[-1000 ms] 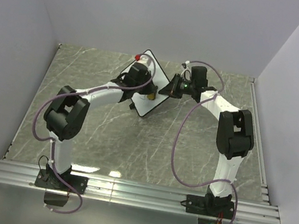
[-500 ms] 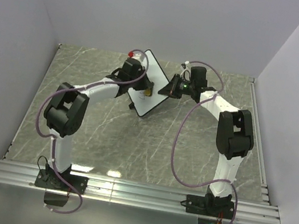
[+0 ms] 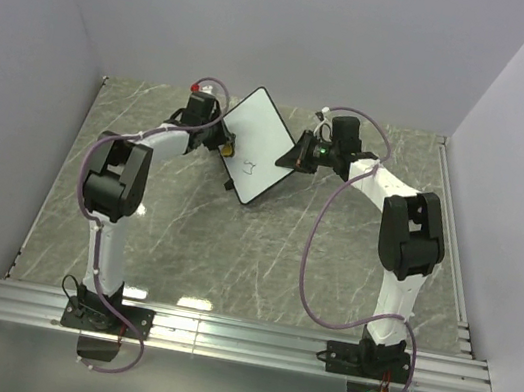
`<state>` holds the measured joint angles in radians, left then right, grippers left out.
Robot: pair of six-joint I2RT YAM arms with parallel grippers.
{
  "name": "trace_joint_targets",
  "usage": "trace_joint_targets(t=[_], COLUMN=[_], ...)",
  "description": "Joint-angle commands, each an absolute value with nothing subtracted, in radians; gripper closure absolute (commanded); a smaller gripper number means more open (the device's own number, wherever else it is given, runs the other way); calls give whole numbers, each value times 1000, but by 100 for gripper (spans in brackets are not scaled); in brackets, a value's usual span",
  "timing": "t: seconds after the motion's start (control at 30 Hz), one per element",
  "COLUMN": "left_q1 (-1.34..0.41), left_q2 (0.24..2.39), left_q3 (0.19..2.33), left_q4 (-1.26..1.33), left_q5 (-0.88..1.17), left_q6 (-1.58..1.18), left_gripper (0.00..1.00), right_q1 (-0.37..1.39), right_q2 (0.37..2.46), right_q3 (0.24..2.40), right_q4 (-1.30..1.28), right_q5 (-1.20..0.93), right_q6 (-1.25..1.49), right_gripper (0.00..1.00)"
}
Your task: Erase the whiteboard
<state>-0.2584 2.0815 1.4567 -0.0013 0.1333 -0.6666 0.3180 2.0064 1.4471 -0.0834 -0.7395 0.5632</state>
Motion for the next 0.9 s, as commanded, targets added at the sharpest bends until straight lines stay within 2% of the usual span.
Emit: trace_joint_targets(t=[0.0,0.13,0.33,0.43,0.57,0.87], left_q1=[-340,-458,-610,-656,-632,-430], left_q2=[2086,2025,1881,1874,1914,1970], left_q3=[1431,1414,1165,1155,1155,1138], left_q4=[-61,-72,164,138,118,103], left_q5=[202,177,164,126,89,95], left_q6=[-609,-604,-759,-759,-775,-769], left_gripper=[100,100,100,100,100,100], right_q1=[351,351,353,354,356,356], right_q2=[1973,1986,2031,2045,2049,2005], right_q3=[1447,1476,1554,1577,1583,1508], right_q4=[-172,-178,-146,-121,-130,-147], right_q5=[-776,-772,-776,-785,-787,-787], right_q6=[607,617,718,759,758,706], right_gripper=[100,100,100,100,100,100])
